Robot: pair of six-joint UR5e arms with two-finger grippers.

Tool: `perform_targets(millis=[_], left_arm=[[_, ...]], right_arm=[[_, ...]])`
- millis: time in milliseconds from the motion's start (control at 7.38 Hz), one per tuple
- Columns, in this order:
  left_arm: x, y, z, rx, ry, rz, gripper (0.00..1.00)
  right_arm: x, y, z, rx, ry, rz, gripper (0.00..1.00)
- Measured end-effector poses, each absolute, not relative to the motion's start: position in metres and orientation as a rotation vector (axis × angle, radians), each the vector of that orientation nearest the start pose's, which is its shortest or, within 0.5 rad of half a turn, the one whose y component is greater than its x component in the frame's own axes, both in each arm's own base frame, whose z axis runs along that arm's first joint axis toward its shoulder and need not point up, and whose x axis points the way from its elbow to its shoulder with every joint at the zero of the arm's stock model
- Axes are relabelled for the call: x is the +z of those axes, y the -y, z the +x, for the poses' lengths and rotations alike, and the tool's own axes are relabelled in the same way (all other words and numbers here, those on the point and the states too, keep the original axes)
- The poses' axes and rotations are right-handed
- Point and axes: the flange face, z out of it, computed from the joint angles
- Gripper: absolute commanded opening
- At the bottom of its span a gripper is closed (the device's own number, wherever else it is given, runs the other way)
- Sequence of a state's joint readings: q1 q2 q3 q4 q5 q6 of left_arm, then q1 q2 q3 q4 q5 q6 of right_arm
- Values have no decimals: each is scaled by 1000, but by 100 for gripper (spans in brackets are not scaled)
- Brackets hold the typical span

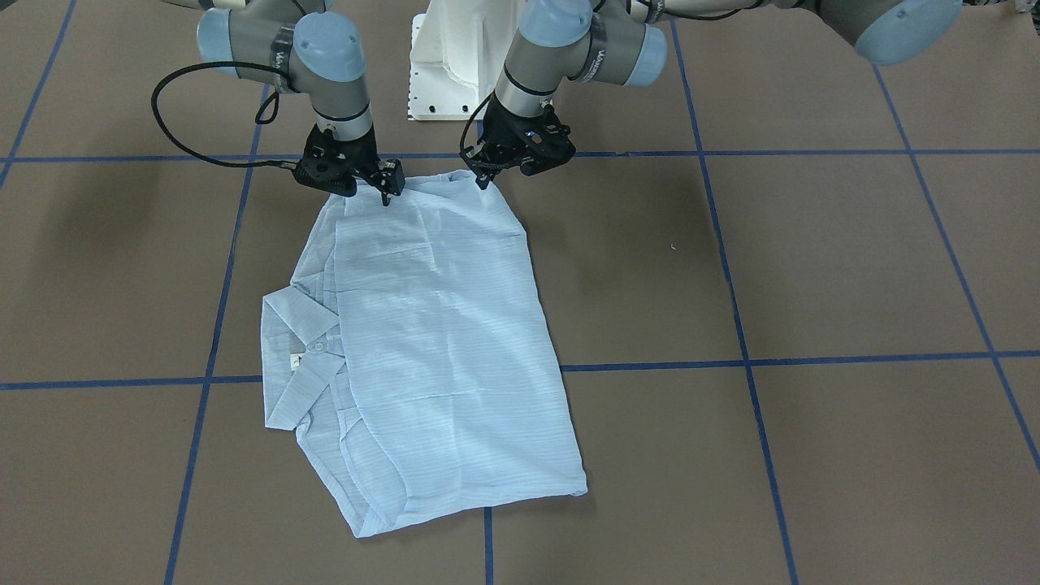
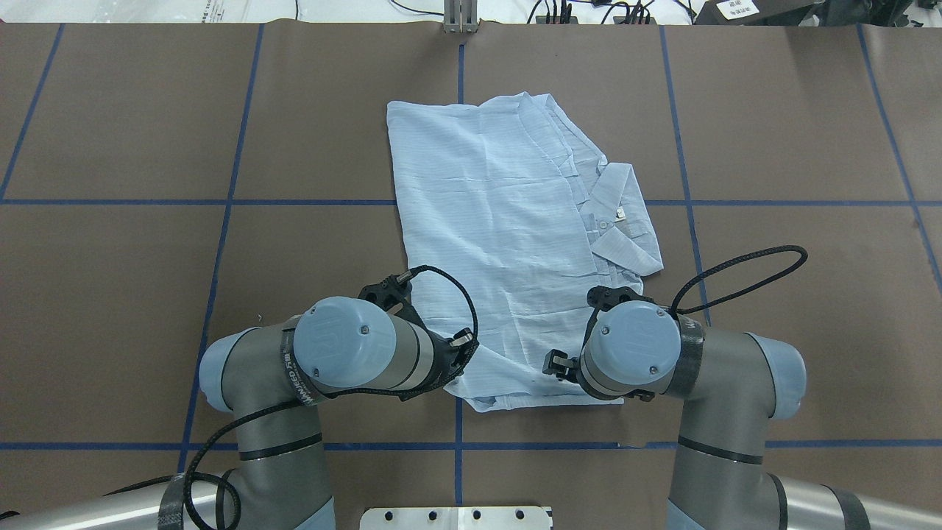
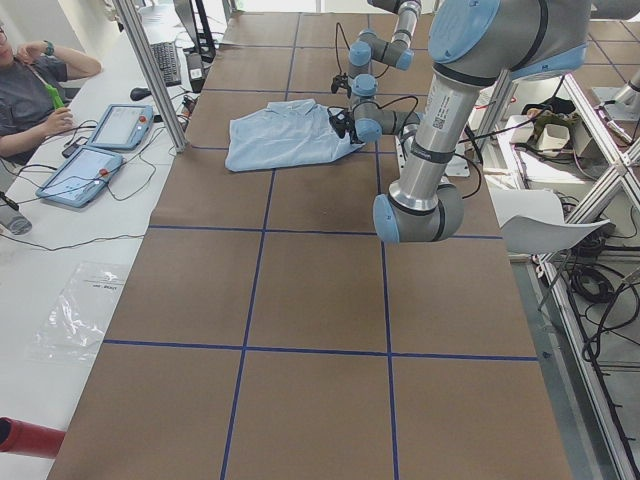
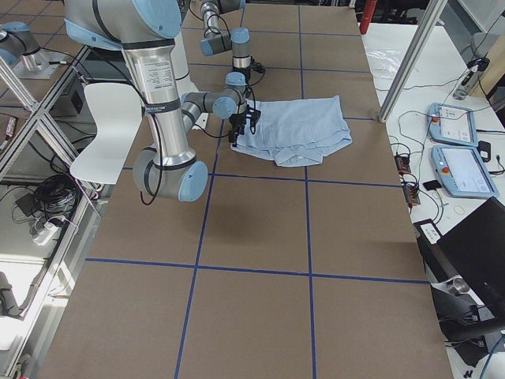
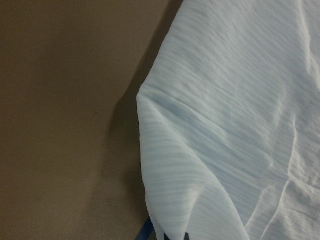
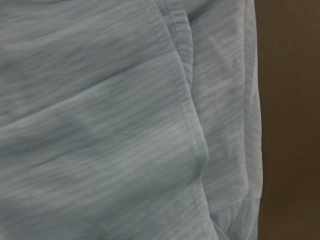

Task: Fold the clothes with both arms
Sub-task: 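Grasp the near edge with both grippers side by side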

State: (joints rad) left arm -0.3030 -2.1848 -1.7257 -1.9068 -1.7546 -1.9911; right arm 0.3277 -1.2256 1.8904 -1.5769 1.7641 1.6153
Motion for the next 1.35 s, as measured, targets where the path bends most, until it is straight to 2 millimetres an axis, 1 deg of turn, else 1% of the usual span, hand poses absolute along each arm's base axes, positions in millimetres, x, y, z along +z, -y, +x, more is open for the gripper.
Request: perform_targets(millis=[135,271,406,677,813,1084,1355], left_arm=[[192,307,595,-545,-1106,-231,0],[191,307,594,-546,-1106,-231,0],[191,307,594,-546,-1106,-231,0],[191,307,594,-546,-1106,-231,0],[192,307,594,-546,-1105,-231,0],[192,307,594,-546,-1105,-231,0],[186,305,590,-543,-1118,-232,0]], right_arm=[[338,299,-523,295,677,-92,49],[339,299,-522,296,675,-92,34],[339,299,-522,296,675,-92,22],[338,299,-521,296,677,-92,0],[337,300,-521,297,679,-92,0],[328,304,-518,302,699,-87,0],[311,309,-507,310,736,-78,0]])
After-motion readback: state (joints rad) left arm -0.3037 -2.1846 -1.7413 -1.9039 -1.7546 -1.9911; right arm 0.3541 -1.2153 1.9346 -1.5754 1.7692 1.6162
